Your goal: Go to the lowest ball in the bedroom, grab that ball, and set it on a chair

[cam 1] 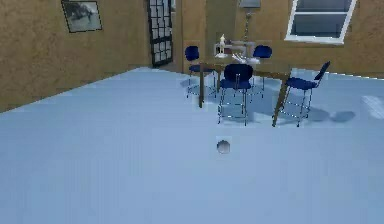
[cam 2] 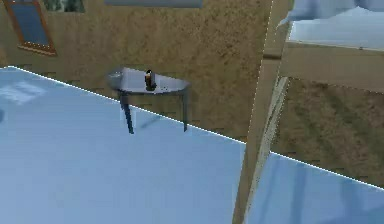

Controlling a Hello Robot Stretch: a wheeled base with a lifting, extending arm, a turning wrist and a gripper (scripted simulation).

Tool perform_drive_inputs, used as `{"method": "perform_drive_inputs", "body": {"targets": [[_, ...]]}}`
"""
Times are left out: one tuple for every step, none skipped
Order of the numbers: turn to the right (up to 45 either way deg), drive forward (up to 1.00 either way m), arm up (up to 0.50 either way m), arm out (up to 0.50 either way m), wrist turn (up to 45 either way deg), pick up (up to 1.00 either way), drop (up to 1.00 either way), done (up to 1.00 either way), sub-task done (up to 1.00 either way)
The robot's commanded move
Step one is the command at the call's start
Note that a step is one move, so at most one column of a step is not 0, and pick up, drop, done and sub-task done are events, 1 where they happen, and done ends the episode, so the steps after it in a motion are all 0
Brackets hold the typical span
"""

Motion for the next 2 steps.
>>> {"method": "perform_drive_inputs", "body": {"targets": [[-45.0,0.00,0.00,0.00,0.0,0.00,0.00,0.00,0.00],[-12.0,0.00,0.00,0.00,0.0,0.00,0.00,0.00,0.00]]}}
